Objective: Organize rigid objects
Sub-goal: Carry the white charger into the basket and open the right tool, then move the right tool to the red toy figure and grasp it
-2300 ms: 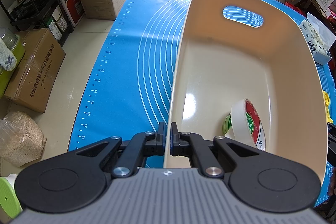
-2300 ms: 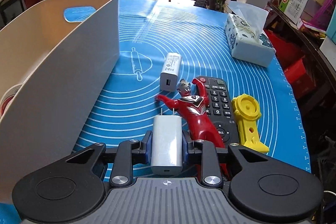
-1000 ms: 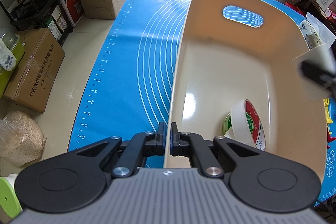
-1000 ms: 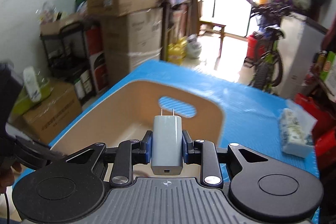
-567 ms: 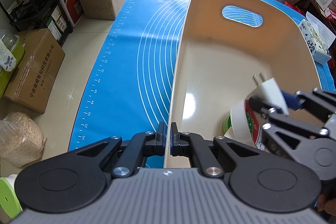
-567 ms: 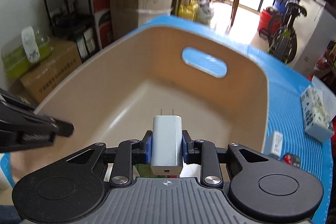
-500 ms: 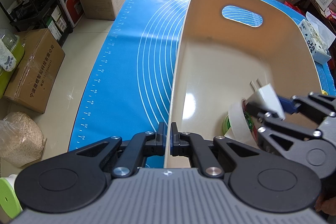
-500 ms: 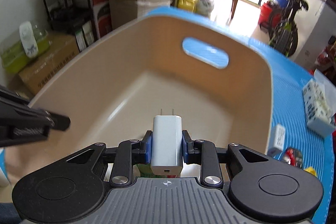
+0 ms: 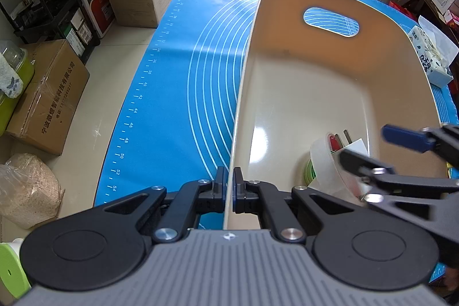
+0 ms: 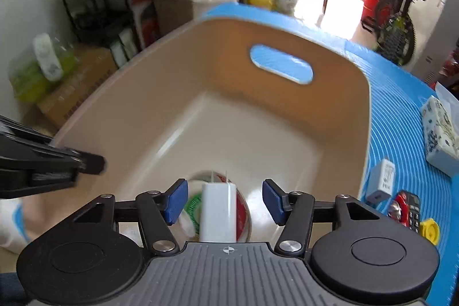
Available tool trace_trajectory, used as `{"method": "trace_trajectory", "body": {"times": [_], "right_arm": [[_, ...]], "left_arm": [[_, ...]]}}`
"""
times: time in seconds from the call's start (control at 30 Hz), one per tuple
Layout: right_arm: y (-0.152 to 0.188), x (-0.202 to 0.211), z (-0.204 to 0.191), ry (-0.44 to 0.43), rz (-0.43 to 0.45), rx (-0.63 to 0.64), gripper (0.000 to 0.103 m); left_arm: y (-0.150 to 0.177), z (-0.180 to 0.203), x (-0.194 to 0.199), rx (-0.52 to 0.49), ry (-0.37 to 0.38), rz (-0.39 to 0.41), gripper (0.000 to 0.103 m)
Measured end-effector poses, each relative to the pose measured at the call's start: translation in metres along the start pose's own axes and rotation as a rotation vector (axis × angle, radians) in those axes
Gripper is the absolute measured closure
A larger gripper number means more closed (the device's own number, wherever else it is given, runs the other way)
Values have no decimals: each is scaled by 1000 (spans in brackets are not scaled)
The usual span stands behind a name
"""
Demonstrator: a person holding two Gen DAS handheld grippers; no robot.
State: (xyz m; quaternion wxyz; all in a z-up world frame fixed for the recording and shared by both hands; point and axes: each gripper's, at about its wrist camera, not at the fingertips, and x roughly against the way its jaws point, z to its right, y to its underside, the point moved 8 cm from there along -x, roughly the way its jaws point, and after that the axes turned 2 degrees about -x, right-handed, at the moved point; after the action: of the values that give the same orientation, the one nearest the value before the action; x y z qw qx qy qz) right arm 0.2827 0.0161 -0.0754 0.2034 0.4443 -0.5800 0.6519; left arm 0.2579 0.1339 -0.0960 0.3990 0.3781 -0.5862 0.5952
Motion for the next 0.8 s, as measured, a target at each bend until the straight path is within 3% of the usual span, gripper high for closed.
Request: {"method": "trace_trajectory", "body": {"times": [0.4,0.8], "right_arm": [[-14,73,74,88,190,-180,21],[67,62,172,282,82,-332,14]], "left_arm": [[0,0,0,2,1,-1,98],[0,1,1,3,0,0,98]]}}
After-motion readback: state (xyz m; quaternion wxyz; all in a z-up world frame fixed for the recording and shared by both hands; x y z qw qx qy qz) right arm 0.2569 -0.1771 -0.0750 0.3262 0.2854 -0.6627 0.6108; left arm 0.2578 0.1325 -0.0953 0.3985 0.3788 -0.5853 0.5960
